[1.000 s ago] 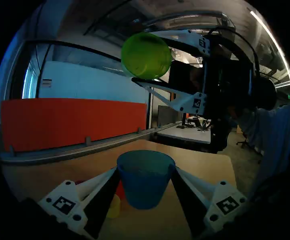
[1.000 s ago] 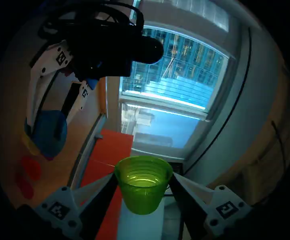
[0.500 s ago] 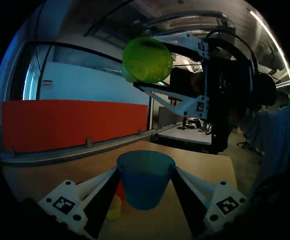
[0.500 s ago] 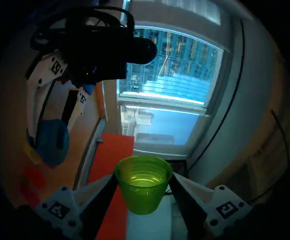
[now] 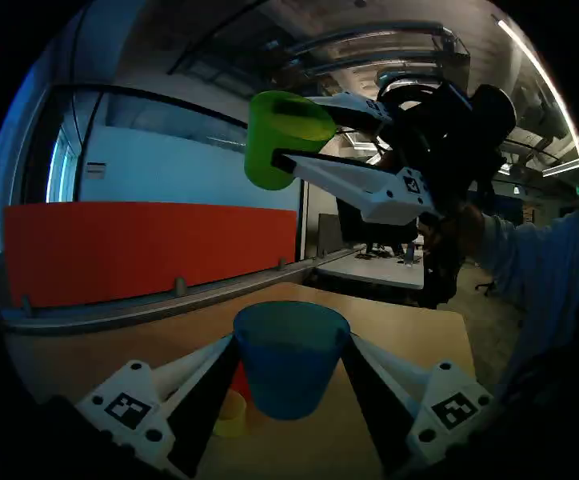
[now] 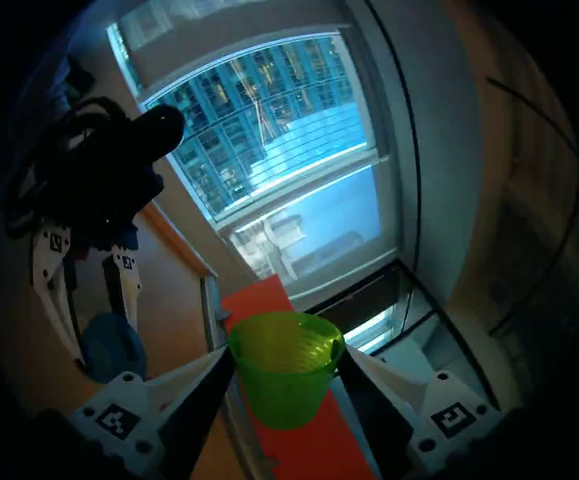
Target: Pour water
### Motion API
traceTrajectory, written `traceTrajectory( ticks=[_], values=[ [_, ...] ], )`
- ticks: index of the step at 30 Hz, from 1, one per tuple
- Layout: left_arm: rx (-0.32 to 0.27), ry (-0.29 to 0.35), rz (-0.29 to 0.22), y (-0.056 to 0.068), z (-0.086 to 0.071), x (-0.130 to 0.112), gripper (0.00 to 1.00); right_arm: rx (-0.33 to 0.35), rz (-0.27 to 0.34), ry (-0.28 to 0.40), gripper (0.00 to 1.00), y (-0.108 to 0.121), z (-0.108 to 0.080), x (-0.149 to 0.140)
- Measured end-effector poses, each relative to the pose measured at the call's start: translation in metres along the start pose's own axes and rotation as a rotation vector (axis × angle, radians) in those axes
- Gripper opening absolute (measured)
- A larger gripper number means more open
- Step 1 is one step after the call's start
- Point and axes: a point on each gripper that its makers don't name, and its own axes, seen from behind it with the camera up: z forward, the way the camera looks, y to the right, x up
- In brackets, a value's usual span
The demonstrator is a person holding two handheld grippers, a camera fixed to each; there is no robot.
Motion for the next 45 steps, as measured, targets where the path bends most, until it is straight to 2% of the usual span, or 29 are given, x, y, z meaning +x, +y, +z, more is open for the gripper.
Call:
traceTrajectory(
  ticks=[11, 16, 23, 26, 29, 45],
  values=[
    [0.004, 0.000, 0.009, 0.000, 0.000, 0.001, 0.86, 0.074, 0.431, -0.010, 0.90, -0.026, -0.007, 0.007],
    [0.006, -0.001, 0.011, -0.001, -0.001, 0.001, 0.86, 0.093, 0.622, 0.004, 0.90, -0.030, -0.010, 0.016],
    [0.011, -0.001, 0.015, -0.002, -0.002, 0.004, 0.86, 0.125, 0.846, 0.034, 0.90, -0.032, -0.015, 0.029],
    [0.013, -0.001, 0.017, -0.002, -0.003, 0.004, 0.86, 0.135, 0.900, 0.041, 0.90, -0.032, -0.017, 0.033],
    [0.016, -0.002, 0.019, -0.002, -0.004, 0.004, 0.86, 0.131, 0.916, 0.042, 0.90, -0.031, -0.018, 0.032],
    [0.068, -0.020, 0.030, -0.022, -0.018, -0.001, 0.86, 0.081, 0.929, -0.005, 0.90, -0.027, -0.041, 0.004]
  ],
)
